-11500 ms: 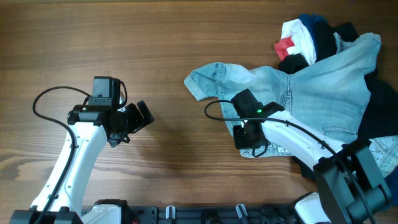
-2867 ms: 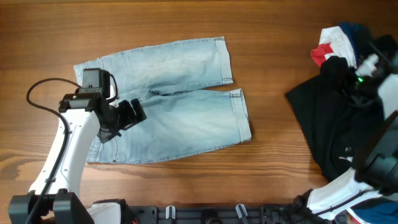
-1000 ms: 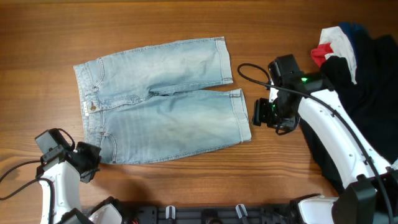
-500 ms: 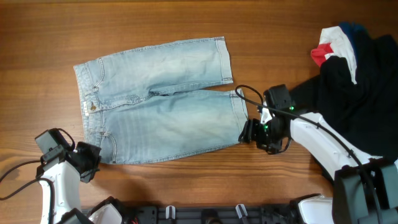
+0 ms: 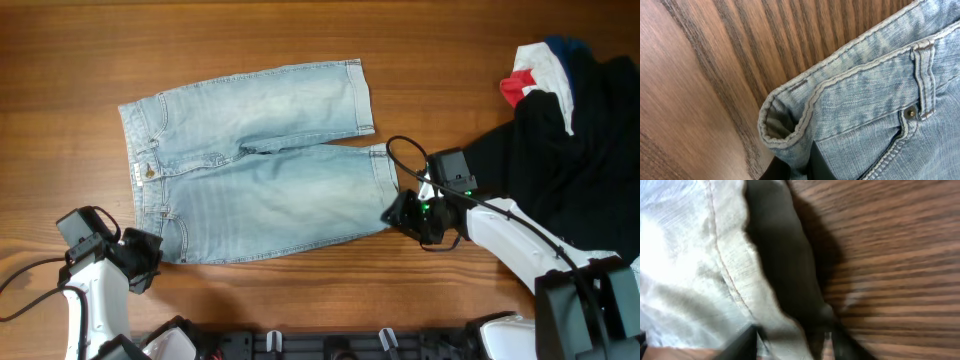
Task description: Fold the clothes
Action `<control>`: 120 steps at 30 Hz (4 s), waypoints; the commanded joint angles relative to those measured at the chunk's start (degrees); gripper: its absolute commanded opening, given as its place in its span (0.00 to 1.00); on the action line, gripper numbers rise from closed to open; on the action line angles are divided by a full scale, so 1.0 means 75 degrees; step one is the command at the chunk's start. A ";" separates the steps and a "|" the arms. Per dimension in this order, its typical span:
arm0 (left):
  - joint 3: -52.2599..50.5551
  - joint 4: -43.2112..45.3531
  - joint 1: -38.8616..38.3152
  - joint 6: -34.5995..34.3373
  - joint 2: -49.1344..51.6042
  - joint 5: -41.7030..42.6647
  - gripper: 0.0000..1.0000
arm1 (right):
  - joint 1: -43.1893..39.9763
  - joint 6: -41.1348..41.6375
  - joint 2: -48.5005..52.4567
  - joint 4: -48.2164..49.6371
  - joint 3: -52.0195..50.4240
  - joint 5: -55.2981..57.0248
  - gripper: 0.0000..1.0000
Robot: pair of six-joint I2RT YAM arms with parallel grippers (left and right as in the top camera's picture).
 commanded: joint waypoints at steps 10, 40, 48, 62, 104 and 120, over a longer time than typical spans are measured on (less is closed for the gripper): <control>0.0863 -0.1335 0.0061 0.0373 -0.0172 0.0099 0.04 | -0.0070 -0.0303 -0.0393 -0.0845 0.0580 0.0382 0.05; 0.3212 -0.2218 0.0289 0.0035 -0.1559 0.1102 0.04 | -0.0076 -0.2760 0.1137 -0.3031 0.6324 0.2492 0.04; 0.3212 -0.0845 0.0289 0.0035 0.0032 0.1708 0.04 | -0.0076 -0.2876 0.2104 -0.1609 0.6499 0.1859 0.04; 0.3209 0.1434 -0.0615 0.0038 0.1416 0.1314 0.04 | 0.0114 -0.2844 0.2460 -0.0006 0.6496 0.1754 0.04; 0.3203 -0.0344 -0.0662 0.0676 0.2294 0.1195 1.00 | 0.0108 -0.2862 0.3771 -0.1679 0.5907 0.1169 1.00; 0.3203 -0.1192 -0.0662 0.0667 0.2294 -0.0169 1.00 | 0.0108 -0.2518 0.4567 -0.0326 0.5901 0.0723 0.65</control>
